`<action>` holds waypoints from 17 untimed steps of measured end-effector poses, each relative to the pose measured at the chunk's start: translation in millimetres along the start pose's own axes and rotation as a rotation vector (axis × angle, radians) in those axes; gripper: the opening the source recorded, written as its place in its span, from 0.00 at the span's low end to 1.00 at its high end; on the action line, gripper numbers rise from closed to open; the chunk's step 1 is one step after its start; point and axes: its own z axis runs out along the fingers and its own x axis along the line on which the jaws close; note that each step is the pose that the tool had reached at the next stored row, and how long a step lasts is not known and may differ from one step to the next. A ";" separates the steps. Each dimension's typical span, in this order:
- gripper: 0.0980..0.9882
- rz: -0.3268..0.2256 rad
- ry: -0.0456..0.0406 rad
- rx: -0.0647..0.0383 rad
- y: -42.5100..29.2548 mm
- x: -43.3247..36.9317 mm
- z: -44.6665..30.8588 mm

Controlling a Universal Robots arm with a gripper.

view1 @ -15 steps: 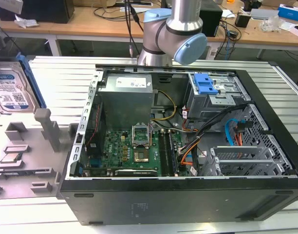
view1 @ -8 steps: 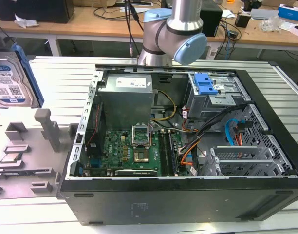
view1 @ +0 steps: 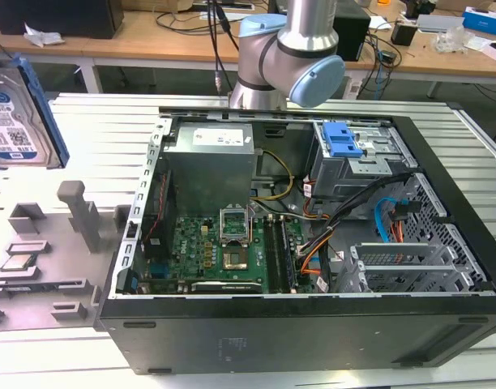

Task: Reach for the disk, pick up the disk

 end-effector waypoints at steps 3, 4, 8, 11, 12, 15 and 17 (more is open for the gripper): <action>0.30 0.000 0.0000 0.000 0.0 -0.1 -15.1; 0.30 0.000 -0.0001 0.000 0.0 -0.1 -18.5; 0.30 0.000 0.0000 0.000 0.0 -0.1 -31.0; 0.30 0.000 -0.0001 0.000 0.1 -0.2 -42.7; 0.30 0.000 -0.0001 0.000 0.1 -0.2 -46.6; 0.30 0.000 -0.0001 -0.001 0.1 -0.2 -54.9; 0.30 0.000 -0.0001 -0.001 0.1 -0.2 -61.4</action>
